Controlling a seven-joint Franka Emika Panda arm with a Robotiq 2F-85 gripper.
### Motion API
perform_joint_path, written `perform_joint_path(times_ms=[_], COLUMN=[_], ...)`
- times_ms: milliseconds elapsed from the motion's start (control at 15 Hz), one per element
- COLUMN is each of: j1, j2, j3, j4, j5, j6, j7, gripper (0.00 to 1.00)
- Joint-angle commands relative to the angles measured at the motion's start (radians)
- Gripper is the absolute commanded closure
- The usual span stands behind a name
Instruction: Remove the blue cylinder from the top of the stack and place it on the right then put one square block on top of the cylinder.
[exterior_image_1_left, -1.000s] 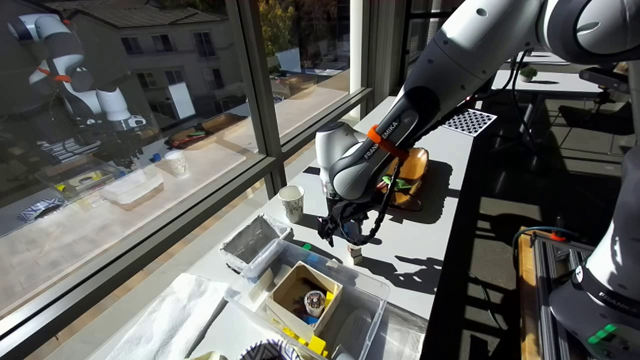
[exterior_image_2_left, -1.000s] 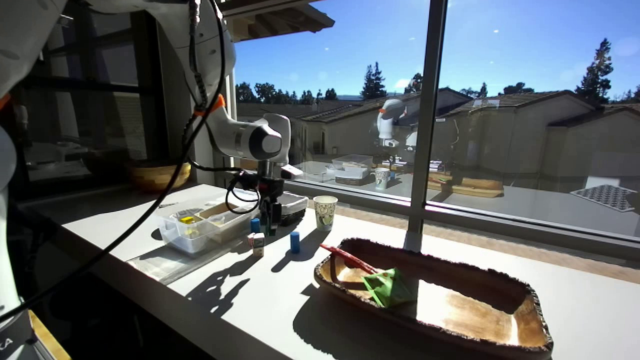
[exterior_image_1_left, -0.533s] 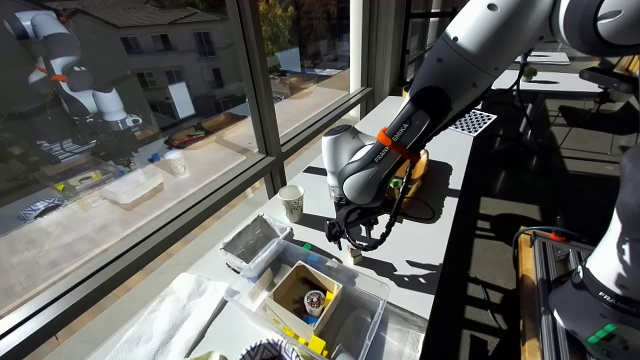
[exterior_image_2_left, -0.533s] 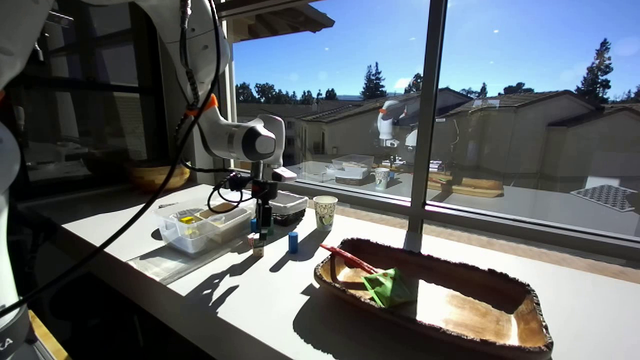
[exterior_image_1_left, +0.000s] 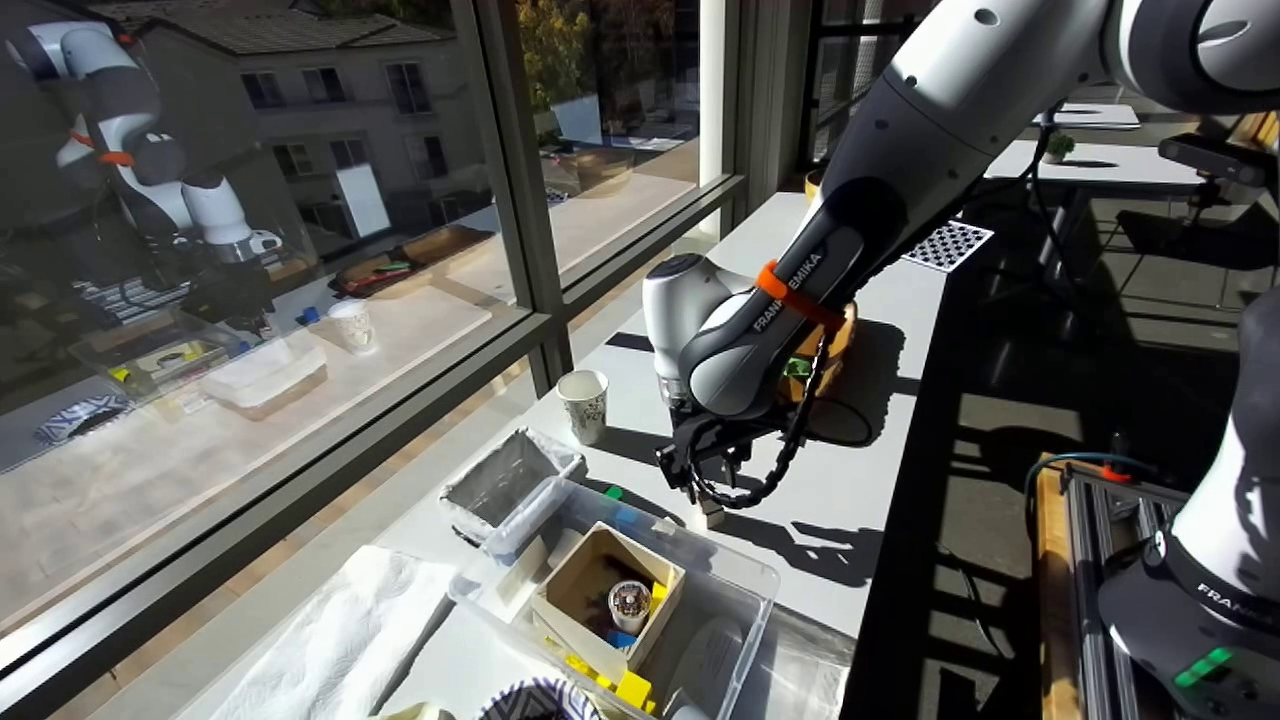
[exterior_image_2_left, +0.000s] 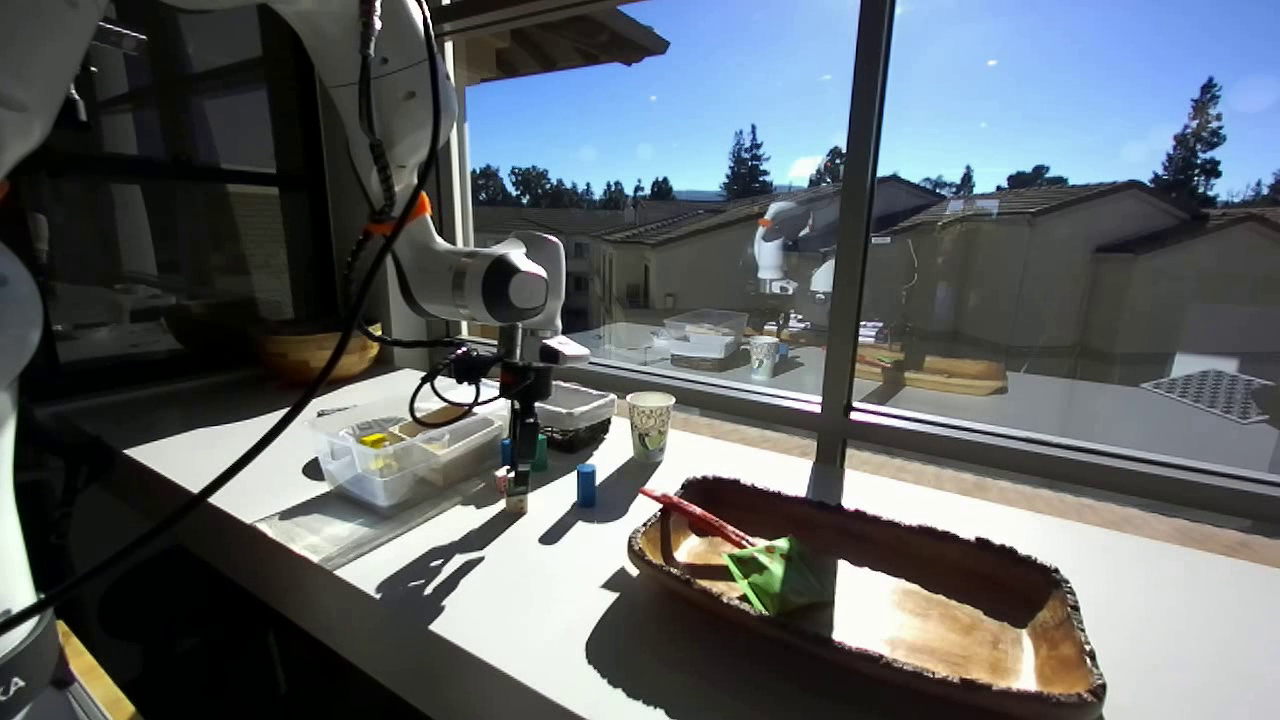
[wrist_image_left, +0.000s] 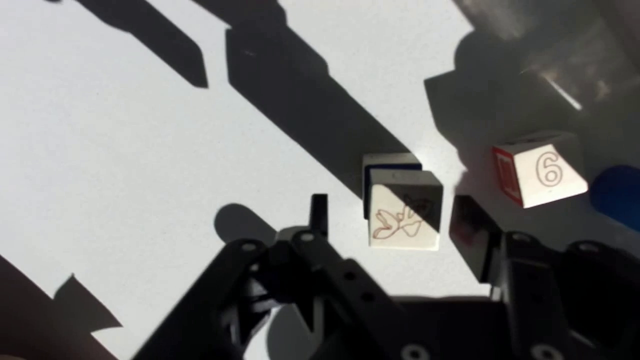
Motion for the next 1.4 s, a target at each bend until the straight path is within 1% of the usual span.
perform_joint_path(times_ms=[0,200,267,400,600,800,933,1067,1333], j1=[0.019,0.024,0.03,0.05,0.102,0.129,0.132,0.122,0.085], j2=[-0.005,-0.001,-0.002,-0.011,-0.035,-0.063,-0.09,-0.114,-0.132], j3=[-0.012,-0.019,-0.024,-0.038,-0.068,-0.066,-0.052,-0.044,-0.049], j4=[-0.023,-0.023,-0.023,-0.024,-0.012,-0.011,-0.021,-0.035,-0.048], j5=[-0.031,-0.054,-0.066,-0.106,-0.199,-0.286,-0.324,-0.37,-0.499], j6=[0.042,0.074,0.086,0.08,-0.005,-0.071,-0.12,-0.144,-0.118], j7=[0.043,0.062,0.07,0.101,0.196,0.261,0.294,0.3,0.254], gripper=[0.65,0.88,0.9,0.9,0.9,0.9,0.9,0.9,0.9])
